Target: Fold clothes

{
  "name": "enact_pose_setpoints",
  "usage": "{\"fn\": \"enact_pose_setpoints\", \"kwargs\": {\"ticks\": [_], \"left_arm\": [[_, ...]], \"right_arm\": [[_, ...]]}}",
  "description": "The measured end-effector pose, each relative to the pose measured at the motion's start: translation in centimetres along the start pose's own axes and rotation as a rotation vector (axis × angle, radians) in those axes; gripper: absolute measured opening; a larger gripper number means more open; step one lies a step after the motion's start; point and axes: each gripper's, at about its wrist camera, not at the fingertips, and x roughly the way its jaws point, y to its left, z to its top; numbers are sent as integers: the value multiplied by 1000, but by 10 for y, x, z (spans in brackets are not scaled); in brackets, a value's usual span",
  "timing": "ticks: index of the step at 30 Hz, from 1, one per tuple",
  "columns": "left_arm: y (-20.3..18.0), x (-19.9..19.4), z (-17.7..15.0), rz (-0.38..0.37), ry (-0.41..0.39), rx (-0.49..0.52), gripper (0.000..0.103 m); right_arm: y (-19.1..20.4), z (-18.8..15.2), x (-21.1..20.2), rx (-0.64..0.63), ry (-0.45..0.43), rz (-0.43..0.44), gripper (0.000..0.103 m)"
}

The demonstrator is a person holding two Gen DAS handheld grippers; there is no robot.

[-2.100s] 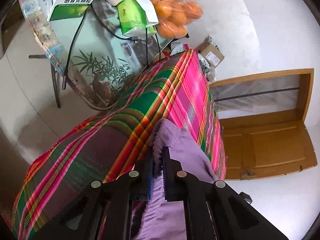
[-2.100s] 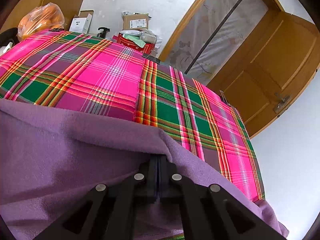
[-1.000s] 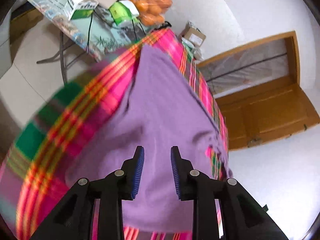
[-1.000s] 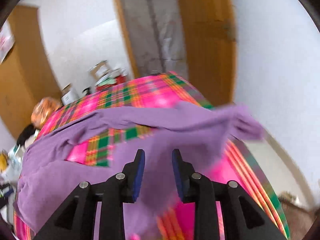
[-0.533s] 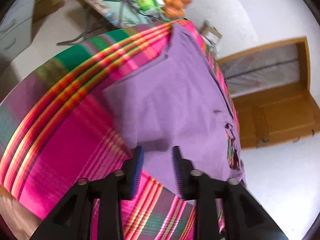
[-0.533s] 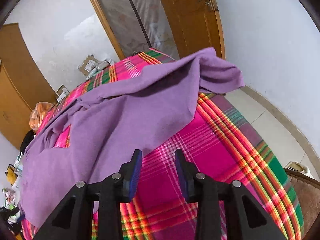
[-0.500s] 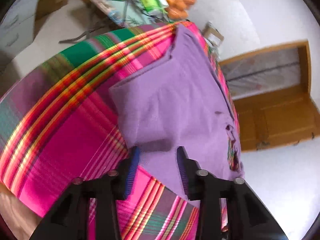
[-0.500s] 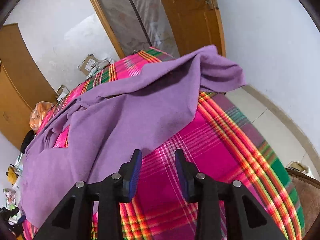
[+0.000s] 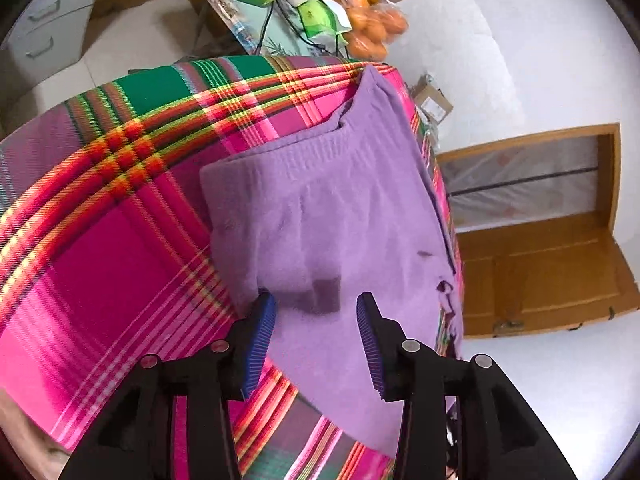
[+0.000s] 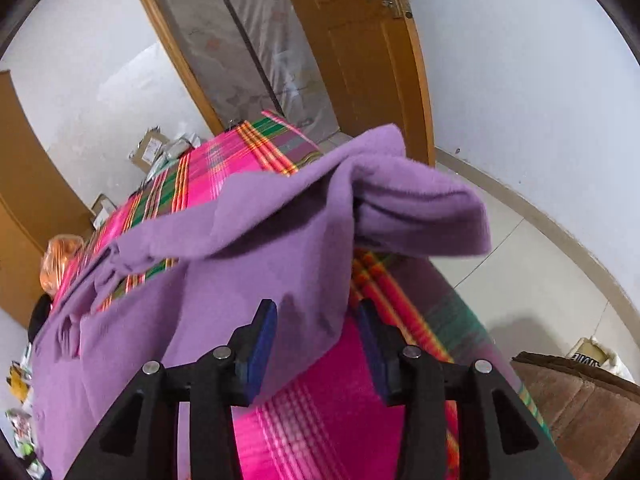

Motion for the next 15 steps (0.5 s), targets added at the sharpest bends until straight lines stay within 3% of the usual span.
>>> {"fn": "enact_pose_setpoints", "kwargs": {"ticks": [4,8,9,15], "left_arm": [[-3,2,0,6,-15,-11,44],[-5,3,1,9,-27,-26,44],[-4,3,2,4,-29,-40,44],[-1,1,5,-11,-26,-67,44]], "right_arm": [[-4,14,12,17,-6,9,42],[-6,20,19,27,-7,24,11],[-8,19,17,27,-10,29,8],[-17,18,-3,45,-75,53,5]]}}
